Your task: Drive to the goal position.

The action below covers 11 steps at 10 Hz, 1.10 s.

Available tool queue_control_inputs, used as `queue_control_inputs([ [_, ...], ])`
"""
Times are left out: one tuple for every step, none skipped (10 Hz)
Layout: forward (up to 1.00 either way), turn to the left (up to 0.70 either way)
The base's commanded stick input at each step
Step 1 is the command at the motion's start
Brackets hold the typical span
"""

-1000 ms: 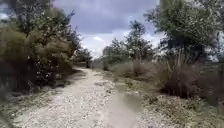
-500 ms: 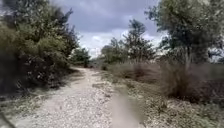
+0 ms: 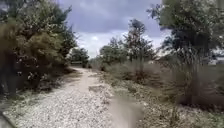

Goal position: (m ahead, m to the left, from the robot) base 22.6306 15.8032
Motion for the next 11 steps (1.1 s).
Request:
queue_control_inputs([
  [0.5, 0.1],
  [0.5, 0.27],
  [0.5, 0.46],
  [0.5, 0.51],
  [0.5, 0.51],
  [0.5, 0.51],
  [0.5, 0.33],
  [0.5, 0.01],
  [0.5, 0.01],
  [0.5, 0.01],
  [0.5, 0.01],
])
